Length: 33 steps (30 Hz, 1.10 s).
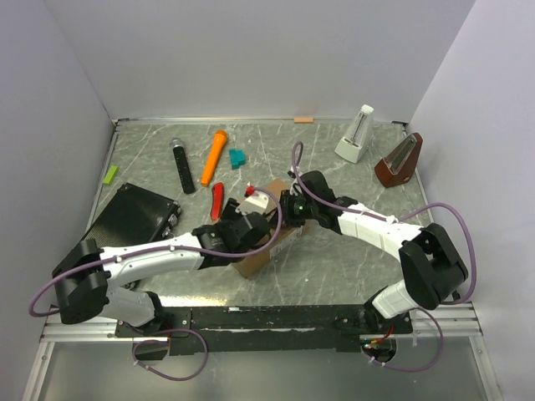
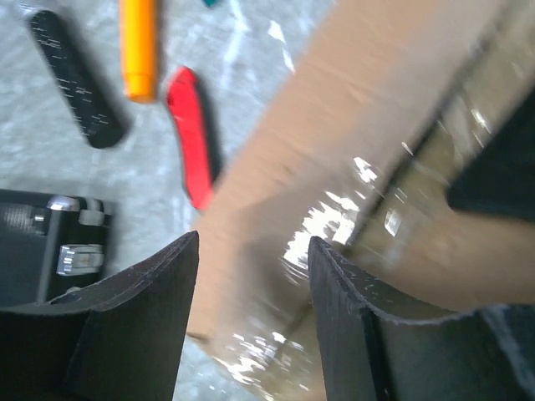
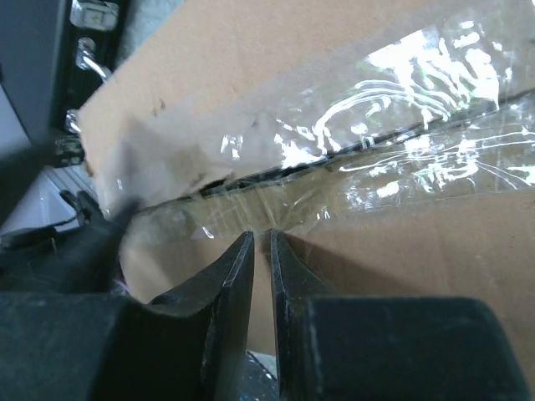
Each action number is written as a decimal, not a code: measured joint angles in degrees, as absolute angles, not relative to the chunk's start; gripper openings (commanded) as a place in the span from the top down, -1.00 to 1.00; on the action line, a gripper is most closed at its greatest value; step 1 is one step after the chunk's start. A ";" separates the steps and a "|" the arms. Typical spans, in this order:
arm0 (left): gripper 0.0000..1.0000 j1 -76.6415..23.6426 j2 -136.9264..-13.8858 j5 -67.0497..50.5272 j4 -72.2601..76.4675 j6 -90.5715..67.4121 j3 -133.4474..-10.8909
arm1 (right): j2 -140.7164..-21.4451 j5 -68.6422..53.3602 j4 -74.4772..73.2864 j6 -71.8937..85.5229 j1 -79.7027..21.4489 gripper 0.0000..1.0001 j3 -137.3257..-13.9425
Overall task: Unpack the express box
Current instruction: Open the express box at the center of the board.
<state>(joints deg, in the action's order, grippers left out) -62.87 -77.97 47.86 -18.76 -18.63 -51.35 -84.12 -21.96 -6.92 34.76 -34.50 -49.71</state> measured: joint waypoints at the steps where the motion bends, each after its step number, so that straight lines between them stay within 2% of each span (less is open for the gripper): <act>1: -0.19 -62.26 -77.45 48.25 -18.85 -18.39 -51.59 | -84.38 -22.09 -7.07 34.54 -34.50 0.56 -49.71; 8: -0.28 -59.94 -75.37 49.69 -18.92 -17.17 -53.43 | -84.68 -22.63 -6.98 33.39 -34.39 0.51 -49.78; 14: -0.71 -59.88 -73.91 43.70 -17.04 -12.49 -52.86 | -84.68 -23.51 -6.68 33.39 -34.35 0.36 -49.84; 19: -0.89 -60.71 -71.77 38.96 -15.84 -7.29 -49.80 | -84.71 -23.66 -6.79 33.43 -34.35 0.34 -50.04; 27: -0.95 -61.12 -71.20 32.23 -15.73 1.58 -47.31 | -85.45 -24.05 -7.29 33.41 -34.35 0.32 -50.68; 33: -0.92 -61.30 -72.88 30.72 -15.00 5.58 -47.33 | -85.67 -24.12 -7.57 33.39 -34.35 0.32 -51.03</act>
